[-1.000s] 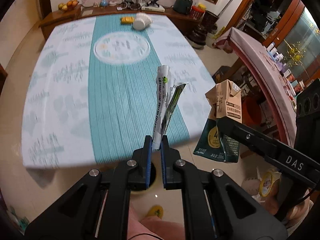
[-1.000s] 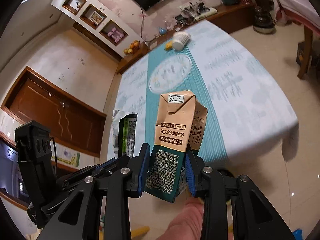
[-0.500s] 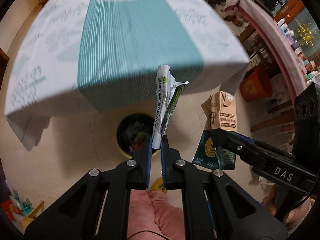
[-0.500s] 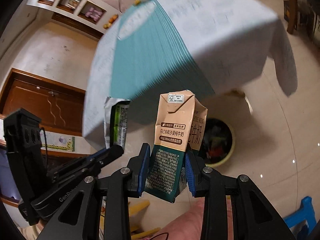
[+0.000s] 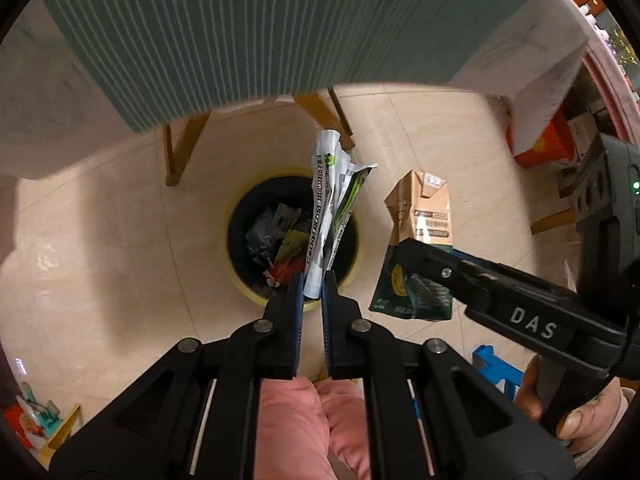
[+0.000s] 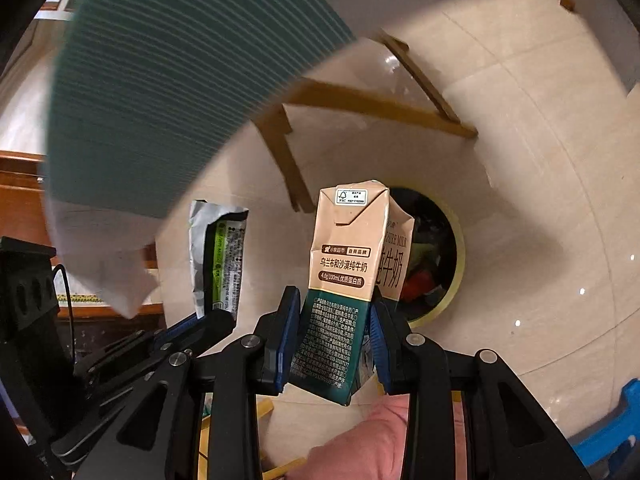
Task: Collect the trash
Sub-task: 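Carry the milk carton and tube wrapper with both tools down to the black bin, then open the right tool over the bin dropping the carton while the left drops the wrapper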
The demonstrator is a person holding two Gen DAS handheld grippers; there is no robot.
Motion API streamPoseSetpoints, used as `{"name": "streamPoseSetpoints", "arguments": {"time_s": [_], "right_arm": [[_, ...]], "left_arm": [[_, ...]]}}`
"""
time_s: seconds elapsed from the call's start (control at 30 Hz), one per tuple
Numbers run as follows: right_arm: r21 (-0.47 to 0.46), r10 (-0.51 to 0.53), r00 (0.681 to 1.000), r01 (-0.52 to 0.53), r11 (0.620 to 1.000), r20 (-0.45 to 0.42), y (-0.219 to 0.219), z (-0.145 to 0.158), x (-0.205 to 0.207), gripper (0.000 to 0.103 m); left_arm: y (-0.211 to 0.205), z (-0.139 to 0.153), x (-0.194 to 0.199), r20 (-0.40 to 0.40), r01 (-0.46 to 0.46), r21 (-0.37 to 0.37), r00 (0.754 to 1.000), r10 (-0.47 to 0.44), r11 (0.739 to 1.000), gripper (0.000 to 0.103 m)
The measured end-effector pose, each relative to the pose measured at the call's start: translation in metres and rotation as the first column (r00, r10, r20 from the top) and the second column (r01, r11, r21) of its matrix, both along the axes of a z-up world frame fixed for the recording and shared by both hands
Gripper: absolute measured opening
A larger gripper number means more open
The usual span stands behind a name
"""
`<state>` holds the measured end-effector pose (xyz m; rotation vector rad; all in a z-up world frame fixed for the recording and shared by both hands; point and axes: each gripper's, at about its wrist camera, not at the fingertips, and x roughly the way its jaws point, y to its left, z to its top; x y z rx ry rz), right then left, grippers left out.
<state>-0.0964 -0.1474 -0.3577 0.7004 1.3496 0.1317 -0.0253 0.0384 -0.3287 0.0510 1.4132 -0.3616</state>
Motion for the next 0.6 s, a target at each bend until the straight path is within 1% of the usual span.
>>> {"name": "streamPoseSetpoints", "arguments": {"time_s": [0.07,0.17,0.3,0.33,0.37,0.4,0.43,0.47,0.5,0.57,0.6], "right_arm": [[0.008,0.001,1.000,-0.001,1.000,-0.022,0.003,-0.033,0.002,0.032],[0.020,0.011,0.999,-0.010,1.000,-0.044,0.013,-0.067,0.010,0.032],[0.023,0.042,0.997,-0.040,0.999,-0.066,0.028,-0.107,0.021,0.035],[0.020,0.041,0.996,-0.039,0.999,-0.077,0.028,-0.114,0.023,0.037],[0.021,0.039,0.996,-0.038,0.999,-0.083,0.030,-0.120,0.025,0.041],[0.022,0.038,0.996,-0.036,0.999,-0.085,0.033,-0.124,0.029,0.047],[0.021,0.037,0.996,-0.035,0.999,-0.084,0.035,-0.130,0.030,0.050],[0.015,0.036,0.996,-0.035,0.999,-0.080,0.036,-0.131,0.031,0.055],[0.011,0.035,0.996,-0.034,0.999,-0.077,0.037,-0.133,0.032,0.057],[0.006,0.033,0.997,-0.033,0.999,-0.066,0.036,-0.138,0.036,0.058],[-0.001,0.031,0.998,-0.031,1.000,-0.053,0.036,-0.137,0.036,0.058]], "left_arm": [[-0.001,-0.026,0.003,-0.007,0.000,0.007,1.000,0.000,1.000,0.006],[-0.001,-0.058,0.009,-0.015,-0.008,0.007,1.000,0.008,1.000,0.006],[-0.001,-0.091,0.016,-0.034,-0.021,0.001,0.999,0.021,1.000,0.008],[0.001,-0.098,0.019,-0.046,-0.028,0.001,0.999,0.028,1.000,0.013],[0.003,-0.105,0.019,-0.055,-0.034,0.006,0.998,0.034,0.999,0.026],[0.006,-0.111,0.017,-0.058,-0.039,0.010,0.998,0.039,0.999,0.033],[0.009,-0.117,0.018,-0.052,-0.047,0.022,0.997,0.048,0.999,0.045],[0.010,-0.121,0.018,-0.041,-0.051,0.028,0.998,0.052,0.998,0.049],[0.012,-0.123,0.020,-0.033,-0.051,0.030,0.998,0.052,0.998,0.050],[0.015,-0.129,0.020,-0.024,-0.048,0.049,0.999,0.049,0.998,0.062],[0.016,-0.129,0.021,-0.014,-0.051,0.053,0.999,0.051,0.997,0.063]]}}
